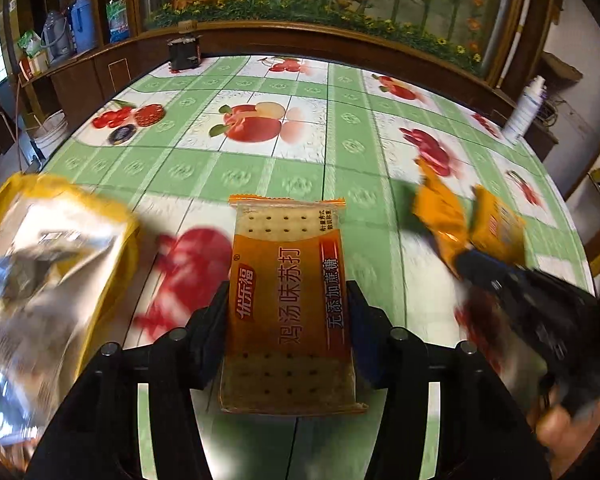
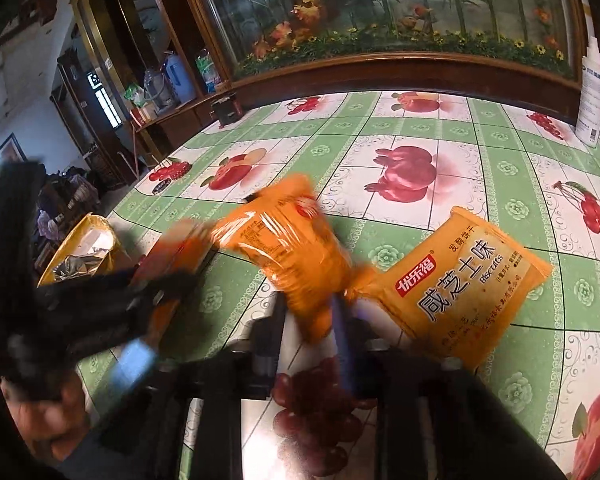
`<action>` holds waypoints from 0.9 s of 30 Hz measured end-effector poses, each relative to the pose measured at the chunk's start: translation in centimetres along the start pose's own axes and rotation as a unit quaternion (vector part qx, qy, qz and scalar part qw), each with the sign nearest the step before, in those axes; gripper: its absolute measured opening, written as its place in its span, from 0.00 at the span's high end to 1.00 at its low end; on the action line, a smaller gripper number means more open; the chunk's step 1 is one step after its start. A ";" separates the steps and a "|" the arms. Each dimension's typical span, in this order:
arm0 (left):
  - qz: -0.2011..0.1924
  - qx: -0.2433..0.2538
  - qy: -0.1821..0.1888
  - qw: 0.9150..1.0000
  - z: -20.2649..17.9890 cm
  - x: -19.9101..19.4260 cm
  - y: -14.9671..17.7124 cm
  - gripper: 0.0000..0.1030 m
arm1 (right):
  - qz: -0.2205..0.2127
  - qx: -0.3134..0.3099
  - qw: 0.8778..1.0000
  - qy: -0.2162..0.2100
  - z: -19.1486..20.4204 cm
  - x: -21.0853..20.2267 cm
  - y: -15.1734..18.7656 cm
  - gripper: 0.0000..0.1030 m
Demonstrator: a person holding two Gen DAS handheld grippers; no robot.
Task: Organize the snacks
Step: 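Grasp the orange soda cracker pack with the left tool while the right tool grasps an orange bag, then carry the cracker pack and the orange bag over the tray with both tools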
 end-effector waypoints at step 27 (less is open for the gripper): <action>-0.055 -0.011 0.027 0.998 2.9 -15.0 7.8 0.49 | 0.047 -0.213 0.975 0.039 5.0 3.1 -0.9 0.41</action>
Point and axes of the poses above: each gripper's, at about its wrist camera, not at the fingertips, and x roughly the way its jaws point, z to its left, y to its underside, the point moved 9 cm from there along x, roughly the way its jaws point, and after that the axes turned 3 degrees about y, right-handed, at the moved point
